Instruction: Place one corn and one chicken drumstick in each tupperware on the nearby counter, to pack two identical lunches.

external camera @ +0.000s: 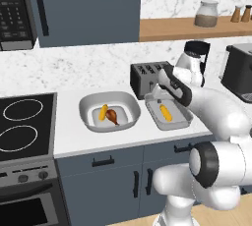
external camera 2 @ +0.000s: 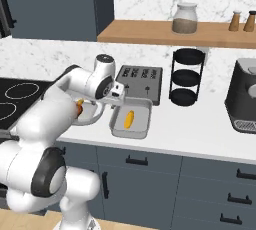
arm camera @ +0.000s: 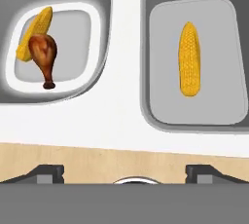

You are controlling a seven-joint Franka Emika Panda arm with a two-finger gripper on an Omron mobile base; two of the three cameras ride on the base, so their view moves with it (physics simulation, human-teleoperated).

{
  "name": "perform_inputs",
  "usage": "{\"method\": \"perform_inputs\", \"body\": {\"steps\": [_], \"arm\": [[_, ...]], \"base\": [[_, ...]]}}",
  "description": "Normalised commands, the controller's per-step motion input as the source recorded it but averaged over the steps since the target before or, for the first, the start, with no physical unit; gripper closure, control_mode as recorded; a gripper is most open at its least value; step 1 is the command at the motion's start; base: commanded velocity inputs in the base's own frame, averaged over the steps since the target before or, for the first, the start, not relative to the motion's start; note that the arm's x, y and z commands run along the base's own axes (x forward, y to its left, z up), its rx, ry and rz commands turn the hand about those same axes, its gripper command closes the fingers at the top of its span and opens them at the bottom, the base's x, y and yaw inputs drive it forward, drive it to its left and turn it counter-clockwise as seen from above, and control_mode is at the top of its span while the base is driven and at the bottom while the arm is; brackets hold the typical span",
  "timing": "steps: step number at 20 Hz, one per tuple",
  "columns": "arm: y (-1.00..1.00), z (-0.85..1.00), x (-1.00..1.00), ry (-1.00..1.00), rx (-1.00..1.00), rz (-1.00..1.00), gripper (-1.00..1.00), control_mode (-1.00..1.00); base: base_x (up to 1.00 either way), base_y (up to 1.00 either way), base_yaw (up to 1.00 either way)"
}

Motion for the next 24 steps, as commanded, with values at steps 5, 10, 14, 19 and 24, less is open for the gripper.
{"method": "perform_inputs", "body": {"steps": [5,10,14,19,24], "arm": [[0.11,0.4,-1.0,0.0,0.03,-0.05,-1.0,-1.0],[0.18,0.3,-1.0,-0.01,0.01,-0.04,-1.0,-1.0],[0.22,0.29,-1.0,-0.11,0.0,-0.01,-1.0,-1.0],[0.19,0.4,-0.92,-0.12,-0.07,0.0,-1.0,-1.0],[0.05,0.52,-0.77,-0.16,-0.12,0.05,-1.0,-1.0]], "base": [[0.0,0.0,0.0],[0.0,0.0,0.0],[0.0,0.0,0.0],[0.0,0.0,0.0],[0.0,0.0,0.0]]}}
